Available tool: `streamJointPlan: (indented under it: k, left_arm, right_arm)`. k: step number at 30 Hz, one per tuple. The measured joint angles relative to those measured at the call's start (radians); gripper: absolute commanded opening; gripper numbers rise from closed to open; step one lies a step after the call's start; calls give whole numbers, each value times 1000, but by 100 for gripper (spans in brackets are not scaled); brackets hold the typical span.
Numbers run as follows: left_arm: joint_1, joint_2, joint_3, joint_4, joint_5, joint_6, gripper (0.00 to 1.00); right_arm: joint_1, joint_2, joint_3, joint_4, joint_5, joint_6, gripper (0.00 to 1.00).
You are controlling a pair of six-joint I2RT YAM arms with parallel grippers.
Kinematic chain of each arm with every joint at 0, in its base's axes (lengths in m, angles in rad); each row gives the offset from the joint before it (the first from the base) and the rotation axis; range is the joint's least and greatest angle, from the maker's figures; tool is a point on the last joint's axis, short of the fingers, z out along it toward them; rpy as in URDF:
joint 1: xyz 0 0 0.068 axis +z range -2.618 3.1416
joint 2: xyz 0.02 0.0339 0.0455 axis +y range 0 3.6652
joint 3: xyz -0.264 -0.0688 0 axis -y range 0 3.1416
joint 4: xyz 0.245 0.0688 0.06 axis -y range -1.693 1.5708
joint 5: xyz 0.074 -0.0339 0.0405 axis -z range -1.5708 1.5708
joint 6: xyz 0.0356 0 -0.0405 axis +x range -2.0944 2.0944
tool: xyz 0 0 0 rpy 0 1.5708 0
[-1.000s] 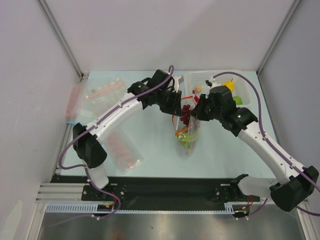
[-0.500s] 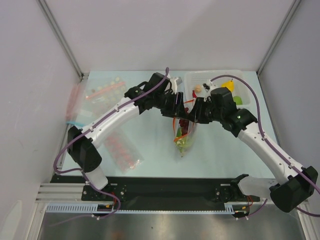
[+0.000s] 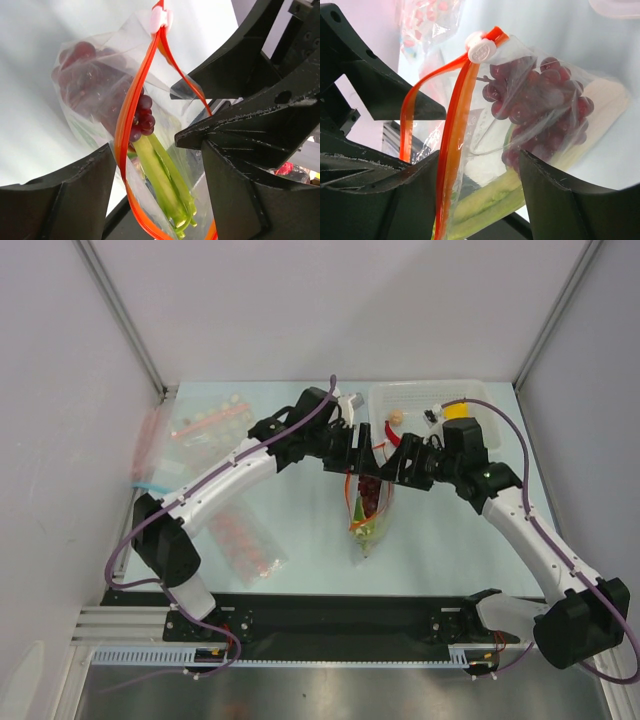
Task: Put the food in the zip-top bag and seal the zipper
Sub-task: Adjust the zipper food storage bag at the center of the board.
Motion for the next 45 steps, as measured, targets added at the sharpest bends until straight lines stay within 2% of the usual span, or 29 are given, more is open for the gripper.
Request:
streamJointPlan:
  k: [5,6,8,11,13,18,30,42,45]
  left_arm:
    - [1,-2,0,35,11,2,75]
    - [1,-4,0,43,13,3,78]
    - [1,-11,-3,61,18,10,89]
    - [1,-31,-18,87,19,19,94]
    - [0,-40,-23,84,27,29,95]
    - [-5,-44,-40,73,54,47,97]
    - [-22,-45,-92,56,63,71,99]
    - [-49,5,46,-80,-37,132,93]
    - [-60,17,61,-106,-57,142,89]
  right_arm:
    - [-37,0,6,0,-48,28,65]
    - [-43,0,9,0,-56,35,65]
    - [-51,0,15,1,-68,52,61]
    - [-56,0,31,2,-92,77,53]
    - [-60,2,43,18,-100,99,47]
    - [-66,9,59,78,-124,150,45]
    - [-64,51,36,184,-161,256,39]
    - [11,93,5,250,-164,307,37]
    - [16,100,-1,263,-159,320,38]
